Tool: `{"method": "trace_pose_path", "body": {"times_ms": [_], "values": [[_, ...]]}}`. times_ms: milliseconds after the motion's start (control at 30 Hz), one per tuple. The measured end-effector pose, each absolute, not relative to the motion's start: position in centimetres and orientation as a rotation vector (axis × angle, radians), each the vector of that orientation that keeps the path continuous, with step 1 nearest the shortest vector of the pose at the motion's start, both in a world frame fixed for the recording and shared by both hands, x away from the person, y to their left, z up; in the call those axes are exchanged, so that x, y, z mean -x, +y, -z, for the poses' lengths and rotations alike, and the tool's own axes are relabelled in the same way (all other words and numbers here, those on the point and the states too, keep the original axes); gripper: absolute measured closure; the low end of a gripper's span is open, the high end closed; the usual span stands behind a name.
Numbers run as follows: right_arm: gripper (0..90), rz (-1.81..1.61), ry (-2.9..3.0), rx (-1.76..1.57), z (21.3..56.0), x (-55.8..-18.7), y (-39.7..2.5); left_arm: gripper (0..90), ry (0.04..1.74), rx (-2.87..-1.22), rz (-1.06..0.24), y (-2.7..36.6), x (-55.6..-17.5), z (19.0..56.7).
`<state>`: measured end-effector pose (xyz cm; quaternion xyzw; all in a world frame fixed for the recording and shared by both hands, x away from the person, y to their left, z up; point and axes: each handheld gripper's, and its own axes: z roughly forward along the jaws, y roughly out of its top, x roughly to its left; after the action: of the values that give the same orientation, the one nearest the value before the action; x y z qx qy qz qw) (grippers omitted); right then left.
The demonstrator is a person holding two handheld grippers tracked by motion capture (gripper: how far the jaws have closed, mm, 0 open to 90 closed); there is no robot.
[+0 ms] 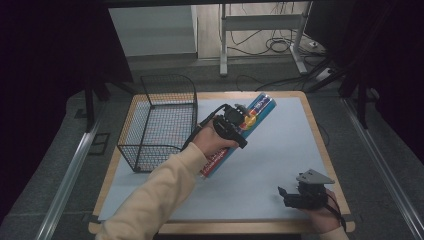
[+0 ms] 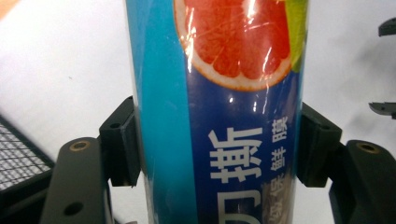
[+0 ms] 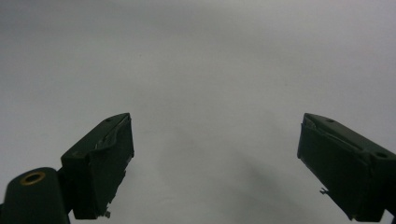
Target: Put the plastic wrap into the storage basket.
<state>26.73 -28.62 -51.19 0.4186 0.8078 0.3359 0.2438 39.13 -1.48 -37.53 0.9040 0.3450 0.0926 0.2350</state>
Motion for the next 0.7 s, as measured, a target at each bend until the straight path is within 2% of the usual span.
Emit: {"method": "trace_pose_path", "body": {"times_ms": [700], "values": [[11.2, -0.913, 2.204, -1.156, 51.3, -26.9, -28.8, 31.6, 0.974, -2.476, -0.325, -0.6, -42.5, 34.2]]}}
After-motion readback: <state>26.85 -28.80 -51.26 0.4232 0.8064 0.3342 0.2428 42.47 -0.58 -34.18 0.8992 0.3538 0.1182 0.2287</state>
